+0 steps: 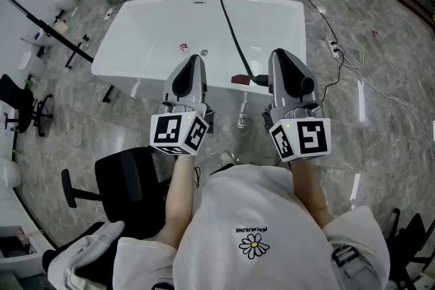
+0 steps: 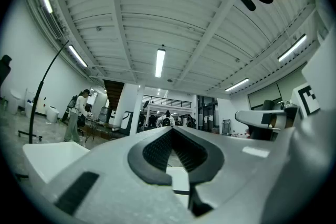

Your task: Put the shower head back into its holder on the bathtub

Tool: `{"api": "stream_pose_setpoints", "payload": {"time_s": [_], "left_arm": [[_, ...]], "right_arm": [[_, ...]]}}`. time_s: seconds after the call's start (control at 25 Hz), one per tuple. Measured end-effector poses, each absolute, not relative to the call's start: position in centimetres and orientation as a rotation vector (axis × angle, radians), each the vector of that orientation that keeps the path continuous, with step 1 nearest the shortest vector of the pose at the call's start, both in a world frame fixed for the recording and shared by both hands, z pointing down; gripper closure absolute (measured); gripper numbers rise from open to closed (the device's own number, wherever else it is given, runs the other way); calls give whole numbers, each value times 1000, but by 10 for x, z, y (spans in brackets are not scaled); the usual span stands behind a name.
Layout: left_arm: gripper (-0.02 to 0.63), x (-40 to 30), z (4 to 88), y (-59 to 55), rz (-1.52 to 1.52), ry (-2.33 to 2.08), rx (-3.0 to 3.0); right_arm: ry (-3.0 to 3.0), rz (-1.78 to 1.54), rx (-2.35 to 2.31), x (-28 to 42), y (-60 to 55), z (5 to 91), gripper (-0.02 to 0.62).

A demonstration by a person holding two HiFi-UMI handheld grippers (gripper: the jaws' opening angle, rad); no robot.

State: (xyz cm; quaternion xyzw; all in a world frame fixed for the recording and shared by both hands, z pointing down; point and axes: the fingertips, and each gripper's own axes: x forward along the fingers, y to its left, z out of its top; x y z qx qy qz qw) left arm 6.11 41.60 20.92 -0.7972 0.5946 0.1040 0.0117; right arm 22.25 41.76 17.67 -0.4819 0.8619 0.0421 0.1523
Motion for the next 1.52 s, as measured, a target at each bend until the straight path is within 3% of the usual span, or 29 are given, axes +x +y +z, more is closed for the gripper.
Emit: {"api": "stream_pose_setpoints", "payload": {"time_s": [0.84, 1.52], "left_arm": [[606, 52, 253, 408, 160, 1936, -2522], [606, -39, 286, 187, 168, 1740, -2757]], "right_arm": [[2447, 46, -1253, 220, 396, 151, 572], [2389, 196, -1393, 110, 189, 124, 574]]}}
